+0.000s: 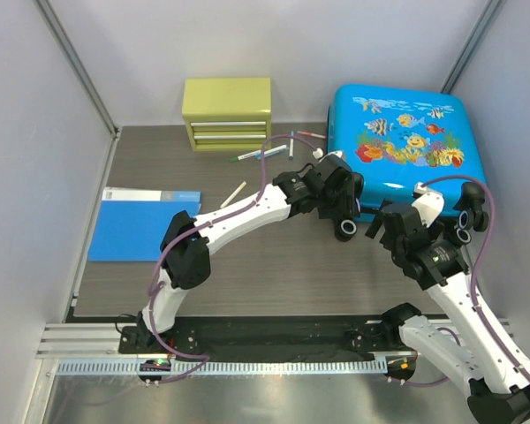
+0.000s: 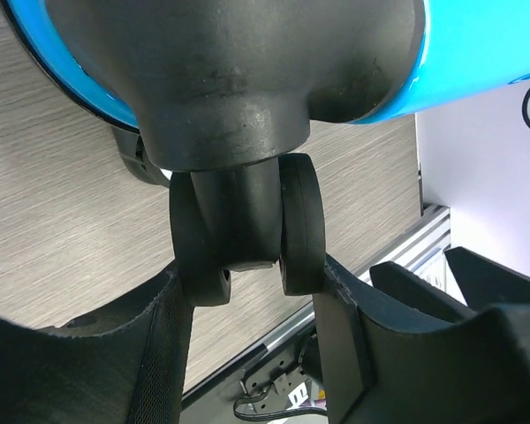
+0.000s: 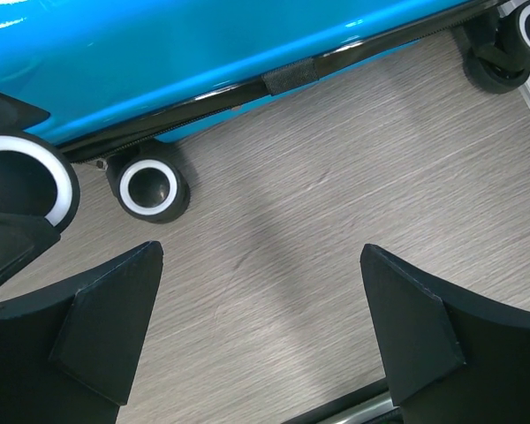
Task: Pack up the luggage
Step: Zip the luggage at the center of the board.
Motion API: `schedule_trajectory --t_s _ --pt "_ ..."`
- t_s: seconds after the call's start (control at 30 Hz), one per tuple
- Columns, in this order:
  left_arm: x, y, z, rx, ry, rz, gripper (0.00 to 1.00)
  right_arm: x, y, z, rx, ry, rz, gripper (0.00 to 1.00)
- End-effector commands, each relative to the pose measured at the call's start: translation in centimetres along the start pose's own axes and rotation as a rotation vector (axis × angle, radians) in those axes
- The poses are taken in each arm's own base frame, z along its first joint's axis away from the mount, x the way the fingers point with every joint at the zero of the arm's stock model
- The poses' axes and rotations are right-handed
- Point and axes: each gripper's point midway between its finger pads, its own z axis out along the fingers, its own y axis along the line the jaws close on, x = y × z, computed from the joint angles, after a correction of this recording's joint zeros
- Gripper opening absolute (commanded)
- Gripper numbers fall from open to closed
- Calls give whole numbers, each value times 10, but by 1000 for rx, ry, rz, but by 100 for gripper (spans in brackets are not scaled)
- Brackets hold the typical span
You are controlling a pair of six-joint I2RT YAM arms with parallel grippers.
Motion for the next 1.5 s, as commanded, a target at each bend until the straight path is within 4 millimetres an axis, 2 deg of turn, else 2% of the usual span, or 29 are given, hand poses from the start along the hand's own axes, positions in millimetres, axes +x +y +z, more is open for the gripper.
schedule_trajectory --t_s 0.0,0.07,0.1,0.17,0.2,0.23,0.27,0.3,0.33,0.4,0.43,0.53,0.57,0.7,0.77,0.8,0.87,0.9,0.97,1.03,1.3,1.47 --pt "-29 -39 -15 156 -94 -8 17 -9 7 -2 -45 -36 22 100" --pt "-33 -40 -19 184 -100 -35 5 -5 13 -4 -94 -28 3 100" --pt "-39 -48 -23 235 -114 -45 1 -8 20 -5 -134 -38 6 100" --pt "-44 -50 -31 275 -129 -83 0 -4 25 -6 -192 -42 -24 100" --pt "-52 -61 -38 340 -159 -95 0 -3 34 -8 -244 -42 -24 100" --pt "-58 -61 -40 364 -169 -133 0 4 36 -6 -266 -33 -35 100" --pt "-55 -54 -37 366 -163 -160 0 5 38 -9 -296 -42 -43 99" --pt "-66 -66 -50 437 -201 -174 0 9 45 -8 -337 -36 -45 98" --pt "-64 -55 -44 432 -195 -200 0 10 47 -8 -354 -38 -48 97" --pt "-78 -67 -58 521 -235 -258 0 11 51 -6 -373 -51 -58 95" --pt "-78 -61 -54 527 -230 -284 0 12 52 -4 -376 -56 -65 94" --pt "-92 -69 -64 607 -253 -344 0 14 65 3 -430 -80 -70 91" --pt "-98 -73 -69 636 -265 -357 0 10 70 5 -447 -103 -60 89" --pt "-112 -79 -78 676 -285 -374 0 5 70 16 -421 -165 -65 88" --pt "-118 -83 -85 703 -298 -382 0 -7 72 15 -434 -231 -41 87" --pt "-123 -82 -89 710 -305 -391 0 -4 72 17 -440 -240 -44 86" --pt "-125 -81 -89 713 -296 -391 0 -16 75 12 -470 -312 -10 83" --pt "-129 -80 -91 716 -298 -401 0 -13 75 15 -471 -318 -6 82" --pt "-131 -79 -92 729 -288 -408 0 -22 84 11 -524 -370 22 79" --pt "-134 -76 -92 736 -284 -424 0 -14 88 17 -532 -362 19 78" --pt "-134 -65 -86 730 -290 -399 0 -9 106 39 -524 -411 -19 75" --pt "-139 -64 -83 732 -313 -400 0 -4 123 43 -546 -473 -47 73"
